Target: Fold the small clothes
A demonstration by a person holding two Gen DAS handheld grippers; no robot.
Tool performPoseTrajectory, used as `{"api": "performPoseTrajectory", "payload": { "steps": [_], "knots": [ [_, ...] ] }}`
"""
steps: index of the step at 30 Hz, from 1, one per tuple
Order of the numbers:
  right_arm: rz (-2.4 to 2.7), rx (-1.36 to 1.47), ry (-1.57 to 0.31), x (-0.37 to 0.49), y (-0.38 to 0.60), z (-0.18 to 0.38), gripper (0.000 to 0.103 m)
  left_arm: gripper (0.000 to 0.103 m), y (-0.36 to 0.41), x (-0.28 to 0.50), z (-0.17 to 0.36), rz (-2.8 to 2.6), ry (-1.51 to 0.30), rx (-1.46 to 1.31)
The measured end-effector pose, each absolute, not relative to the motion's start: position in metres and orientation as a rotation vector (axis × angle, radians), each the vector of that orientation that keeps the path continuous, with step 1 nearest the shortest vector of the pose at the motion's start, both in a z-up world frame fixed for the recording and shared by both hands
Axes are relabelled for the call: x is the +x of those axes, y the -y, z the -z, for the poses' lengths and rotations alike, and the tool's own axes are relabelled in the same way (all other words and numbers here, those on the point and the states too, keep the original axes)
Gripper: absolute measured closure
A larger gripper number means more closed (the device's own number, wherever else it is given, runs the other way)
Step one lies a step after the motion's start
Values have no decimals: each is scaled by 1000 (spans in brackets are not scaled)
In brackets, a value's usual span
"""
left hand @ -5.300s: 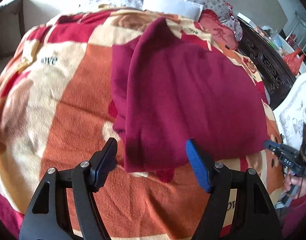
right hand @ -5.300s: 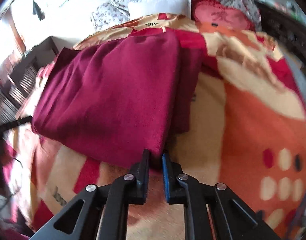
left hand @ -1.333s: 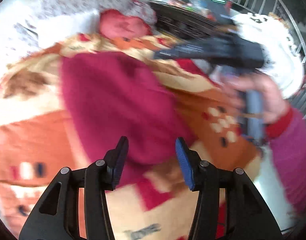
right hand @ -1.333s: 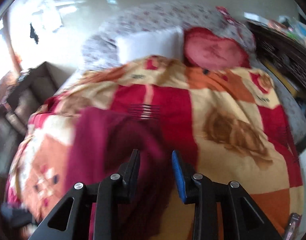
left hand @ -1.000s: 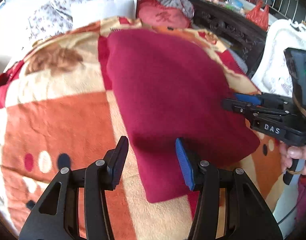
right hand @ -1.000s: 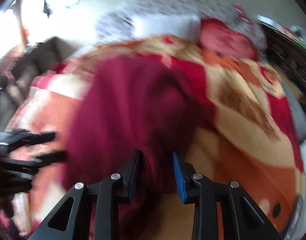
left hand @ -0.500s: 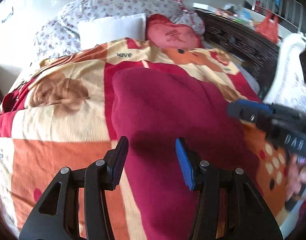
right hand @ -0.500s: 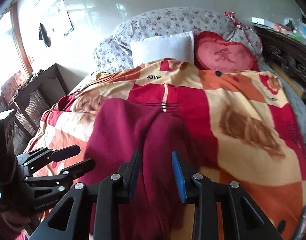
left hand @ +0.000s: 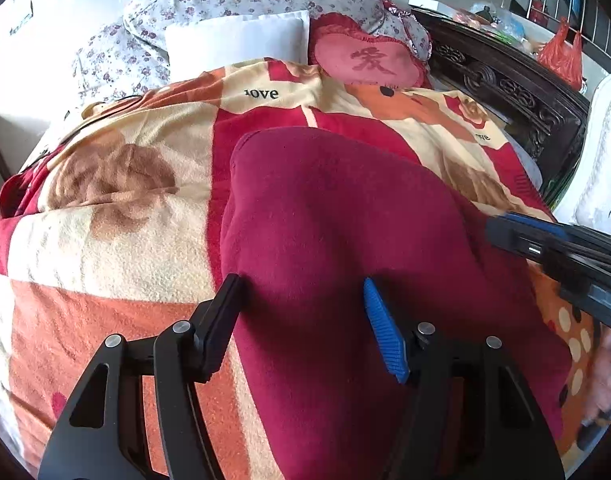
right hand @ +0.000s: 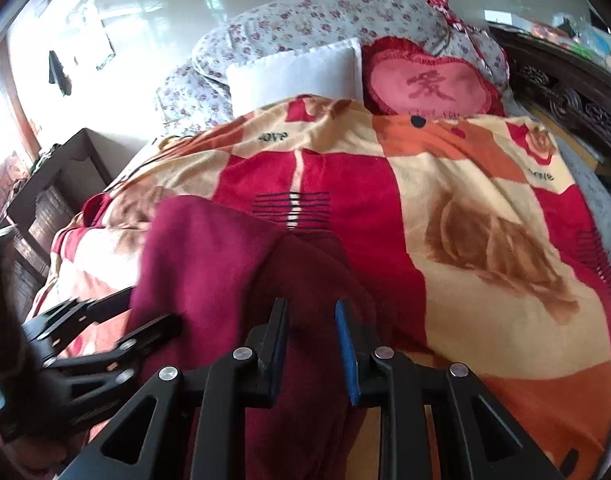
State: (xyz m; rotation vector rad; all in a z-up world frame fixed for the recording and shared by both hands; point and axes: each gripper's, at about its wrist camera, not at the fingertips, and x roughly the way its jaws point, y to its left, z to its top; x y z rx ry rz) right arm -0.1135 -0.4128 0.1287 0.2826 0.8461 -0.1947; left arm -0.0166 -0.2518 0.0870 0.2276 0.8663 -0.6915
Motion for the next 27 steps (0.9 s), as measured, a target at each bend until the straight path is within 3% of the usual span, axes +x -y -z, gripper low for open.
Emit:
{"api": "performPoseTrajectory", "payload": {
  "steps": [5, 12, 27],
  "knots": [
    [169, 244, -832, -149, 386, -141, 80, 40, 250, -19, -88, 683, -875, 217],
    [215, 312, -919, -165, 391, -93, 79, 40, 247, -29, -92, 678, -877, 239],
    [217, 239, -876, -197, 360, -121, 76, 40, 209, -59, -98, 667, -896, 204]
  ]
}}
